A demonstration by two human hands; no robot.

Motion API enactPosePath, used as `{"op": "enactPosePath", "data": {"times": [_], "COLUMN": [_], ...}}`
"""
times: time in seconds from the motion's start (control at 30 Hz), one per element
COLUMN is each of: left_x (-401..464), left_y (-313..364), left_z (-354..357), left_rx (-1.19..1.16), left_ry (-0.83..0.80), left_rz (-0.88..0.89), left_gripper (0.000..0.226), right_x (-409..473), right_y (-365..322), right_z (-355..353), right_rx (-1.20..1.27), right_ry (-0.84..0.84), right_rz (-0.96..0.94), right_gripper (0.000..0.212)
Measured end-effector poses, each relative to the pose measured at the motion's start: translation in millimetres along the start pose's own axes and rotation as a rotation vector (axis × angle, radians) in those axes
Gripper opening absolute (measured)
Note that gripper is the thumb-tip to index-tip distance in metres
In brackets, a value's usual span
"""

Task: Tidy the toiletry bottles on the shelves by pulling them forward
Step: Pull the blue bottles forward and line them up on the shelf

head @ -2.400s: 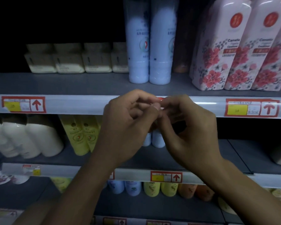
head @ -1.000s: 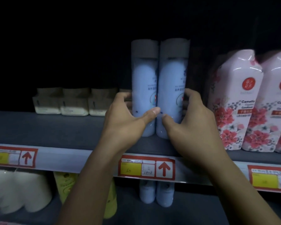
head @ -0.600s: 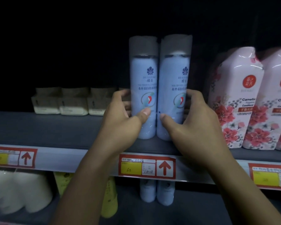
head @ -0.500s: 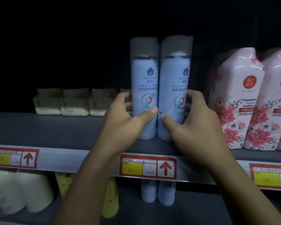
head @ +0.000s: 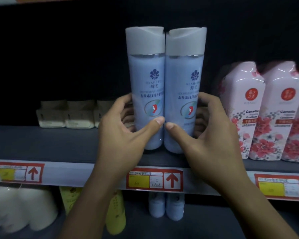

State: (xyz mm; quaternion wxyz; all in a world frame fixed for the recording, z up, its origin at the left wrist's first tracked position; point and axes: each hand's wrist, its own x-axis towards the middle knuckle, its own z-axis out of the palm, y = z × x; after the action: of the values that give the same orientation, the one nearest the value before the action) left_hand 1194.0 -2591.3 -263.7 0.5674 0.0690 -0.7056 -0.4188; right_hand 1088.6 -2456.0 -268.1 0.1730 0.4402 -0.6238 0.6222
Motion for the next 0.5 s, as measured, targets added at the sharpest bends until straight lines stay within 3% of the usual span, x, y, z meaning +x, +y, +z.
{"op": "enactPosePath", "data": {"times": [0.27,0.5], "left_x": [-30,-62], "left_y": [41,53], "left_z": [-17,-37], "left_rx": [-0.005,-0.038], "left_ry": [0.015,-0.094], "left_rz": [0.058,0.001], "left_gripper": [0.057,0.06], "right_x": [-20,-48], "right_y": [-30,-43], "right_z": [-16,-38], "right_rx": [0.116,0.109], "right_ry": [0.025,-0.042], "right_rz": [-0.103,-0.096], "right_gripper": [0.064,0.07]}}
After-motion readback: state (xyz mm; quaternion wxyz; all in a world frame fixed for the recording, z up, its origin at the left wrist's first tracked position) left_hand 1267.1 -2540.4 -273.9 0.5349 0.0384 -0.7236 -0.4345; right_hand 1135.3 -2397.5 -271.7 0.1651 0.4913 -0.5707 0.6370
